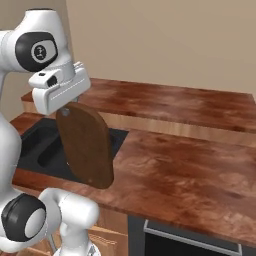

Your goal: Move the cutting board and knife to the sink. Then move spray from the cabinet to the counter.

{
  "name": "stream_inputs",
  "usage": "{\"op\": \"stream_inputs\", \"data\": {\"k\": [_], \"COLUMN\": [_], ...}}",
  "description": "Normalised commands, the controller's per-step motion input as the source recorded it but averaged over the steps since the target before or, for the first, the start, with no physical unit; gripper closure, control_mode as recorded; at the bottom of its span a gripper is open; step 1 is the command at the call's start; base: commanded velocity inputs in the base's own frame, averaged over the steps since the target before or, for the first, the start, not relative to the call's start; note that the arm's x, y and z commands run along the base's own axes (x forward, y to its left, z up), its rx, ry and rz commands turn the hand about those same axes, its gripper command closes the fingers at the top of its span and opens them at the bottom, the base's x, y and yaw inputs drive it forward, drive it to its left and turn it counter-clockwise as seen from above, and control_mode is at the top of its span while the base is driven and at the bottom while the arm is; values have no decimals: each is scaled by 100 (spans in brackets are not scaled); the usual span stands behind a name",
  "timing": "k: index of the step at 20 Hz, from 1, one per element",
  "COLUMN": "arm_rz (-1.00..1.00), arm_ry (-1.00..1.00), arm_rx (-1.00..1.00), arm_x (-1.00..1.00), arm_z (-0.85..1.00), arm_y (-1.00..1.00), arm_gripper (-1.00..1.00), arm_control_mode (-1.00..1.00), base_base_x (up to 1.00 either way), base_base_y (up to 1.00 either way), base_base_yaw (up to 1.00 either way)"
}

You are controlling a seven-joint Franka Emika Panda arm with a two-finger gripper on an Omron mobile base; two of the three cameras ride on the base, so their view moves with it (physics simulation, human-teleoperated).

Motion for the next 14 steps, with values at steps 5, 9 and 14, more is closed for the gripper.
{"op": "stream_inputs", "data": {"k": [5, 9, 14], "arm_rz": [0, 0, 0], "arm_ry": [0, 0, 0], "arm_rx": [0, 0, 0], "arm_x": [0, 0, 0], "arm_z": [0, 0, 0], "arm_y": [0, 0, 0], "arm_gripper": [100, 100, 100], "arm_control_mode": [100, 100, 100], "base_base_x": [0, -18, -10], "base_base_y": [-2, -14, -34], "base_base_yaw": [0, -6, -7]}}
